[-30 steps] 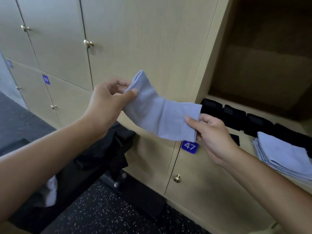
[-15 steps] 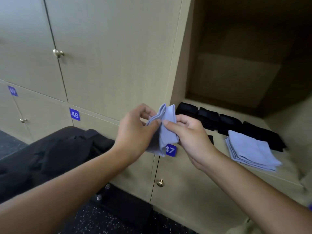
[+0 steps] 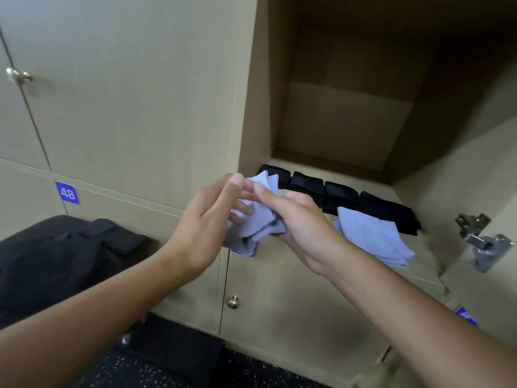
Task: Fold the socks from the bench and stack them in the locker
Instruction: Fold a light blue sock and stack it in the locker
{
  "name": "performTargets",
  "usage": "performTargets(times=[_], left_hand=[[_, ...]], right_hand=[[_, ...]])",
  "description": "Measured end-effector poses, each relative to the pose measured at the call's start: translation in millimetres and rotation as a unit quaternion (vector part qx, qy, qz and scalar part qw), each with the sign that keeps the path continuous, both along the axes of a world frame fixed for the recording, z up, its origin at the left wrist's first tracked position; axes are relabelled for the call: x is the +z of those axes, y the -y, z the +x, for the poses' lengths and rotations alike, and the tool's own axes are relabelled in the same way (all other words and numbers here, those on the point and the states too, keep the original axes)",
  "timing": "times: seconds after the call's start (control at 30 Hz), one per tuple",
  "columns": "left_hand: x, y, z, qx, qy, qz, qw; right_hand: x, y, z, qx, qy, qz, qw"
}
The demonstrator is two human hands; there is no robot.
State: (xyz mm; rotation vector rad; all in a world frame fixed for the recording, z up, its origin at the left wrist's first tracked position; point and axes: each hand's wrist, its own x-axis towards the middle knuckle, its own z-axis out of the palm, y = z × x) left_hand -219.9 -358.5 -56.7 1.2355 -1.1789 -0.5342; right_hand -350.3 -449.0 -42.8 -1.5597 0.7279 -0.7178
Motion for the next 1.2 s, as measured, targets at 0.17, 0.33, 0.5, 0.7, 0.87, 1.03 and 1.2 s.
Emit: performTargets(times=[0.17,0.33,0.5,0.7,0.87,1.03,1.2], left_hand=[[1.0,2.1,0.1,-0.013,0.007,-0.006,1.000],[7.2,1.1,22.7,0.091,0.076,-0.026,0.993],[14.9,-3.5,49.7,0.053,0.116,-0.014,0.992],[13.5,-10.3,47.2,-0.045,0.124,-0.018,0.991],[8.4,-13.5,43.1,-0.081,0.152,0.008,0.985],[0.6,-12.5,40.9,-0.018,0.159,0.041,0.986],[2.1,-14.1,44.7,0.019,0.183,0.087,0.979]], right_hand=[[-3.4,6.0,-15.4,0.019,-0.019,-0.003,1.000],[0.0,13.7,-23.7,0.017,-0.056,-0.055,0.997],[4.3,17.3,-31.1,0.070,-0.049,-0.083,0.993],[2.5,15.8,-32.9,0.077,-0.043,-0.086,0.992],[-0.5,18.3,-30.7,0.069,-0.013,-0.053,0.996],[-2.5,11.0,-23.7,0.075,-0.009,-0.050,0.996],[-6.1,4.6,-16.9,0.031,-0.022,-0.086,0.996]])
